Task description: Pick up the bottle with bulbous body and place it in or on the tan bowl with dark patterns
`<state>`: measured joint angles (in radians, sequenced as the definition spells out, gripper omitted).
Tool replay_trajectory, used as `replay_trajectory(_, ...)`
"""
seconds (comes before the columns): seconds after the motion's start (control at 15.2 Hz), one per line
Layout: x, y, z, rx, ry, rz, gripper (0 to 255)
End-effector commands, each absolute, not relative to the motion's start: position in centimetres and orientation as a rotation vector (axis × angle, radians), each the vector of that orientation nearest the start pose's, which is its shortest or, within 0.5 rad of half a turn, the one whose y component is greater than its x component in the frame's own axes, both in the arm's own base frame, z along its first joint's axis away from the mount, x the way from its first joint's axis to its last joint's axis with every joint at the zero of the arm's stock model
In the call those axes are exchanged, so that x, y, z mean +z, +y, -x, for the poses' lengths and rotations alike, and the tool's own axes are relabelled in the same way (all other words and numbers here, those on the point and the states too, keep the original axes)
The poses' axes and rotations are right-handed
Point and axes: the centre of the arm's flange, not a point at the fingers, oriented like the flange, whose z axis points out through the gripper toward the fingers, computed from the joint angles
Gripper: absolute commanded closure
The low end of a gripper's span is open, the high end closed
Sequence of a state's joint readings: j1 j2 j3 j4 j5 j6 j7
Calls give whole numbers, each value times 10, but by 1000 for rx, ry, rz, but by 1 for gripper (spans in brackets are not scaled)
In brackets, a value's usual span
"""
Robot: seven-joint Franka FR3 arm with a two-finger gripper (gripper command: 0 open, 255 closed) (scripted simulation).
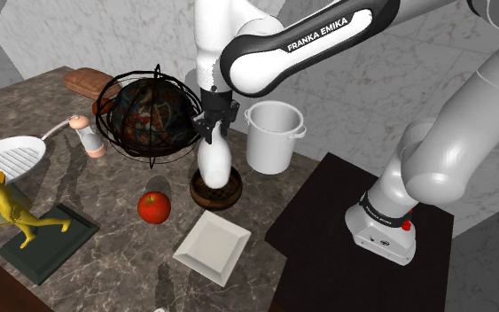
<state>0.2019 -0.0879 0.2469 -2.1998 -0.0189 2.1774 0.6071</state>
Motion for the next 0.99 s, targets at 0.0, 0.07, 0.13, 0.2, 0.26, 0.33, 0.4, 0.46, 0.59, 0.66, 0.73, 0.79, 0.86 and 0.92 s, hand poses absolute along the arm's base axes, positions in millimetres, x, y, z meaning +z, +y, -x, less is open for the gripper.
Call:
replay_trajectory(0.0,426,227,-469,-116,232,3131,255)
replay_trajectory(0.07,426,227,-469,-116,232,3131,0)
replay_trajectory(0.13,426,227,-469,-116,232,3131,0)
replay_trajectory(0.2,426,227,-469,-116,232,3131,0)
replay_trajectory(0.26,426,227,-469,-116,232,3131,0)
replay_trajectory(0.33,426,227,-469,-116,232,3131,0)
replay_trajectory(0.4,426,227,-469,-116,232,3131,0)
replay_trajectory(0.46,439,227,-468,-116,232,3131,0)
replay_trajectory(0.59,465,227,-466,-116,232,3131,0)
replay_trajectory(0.66,476,227,-466,-116,232,3131,0)
replay_trajectory(0.73,476,227,-466,-116,232,3131,0)
replay_trajectory(0.79,476,227,-466,-116,232,3131,0)
replay_trajectory(0.86,476,227,-466,-116,232,3131,0)
replay_trajectory(0.92,476,227,-466,-116,232,3131,0)
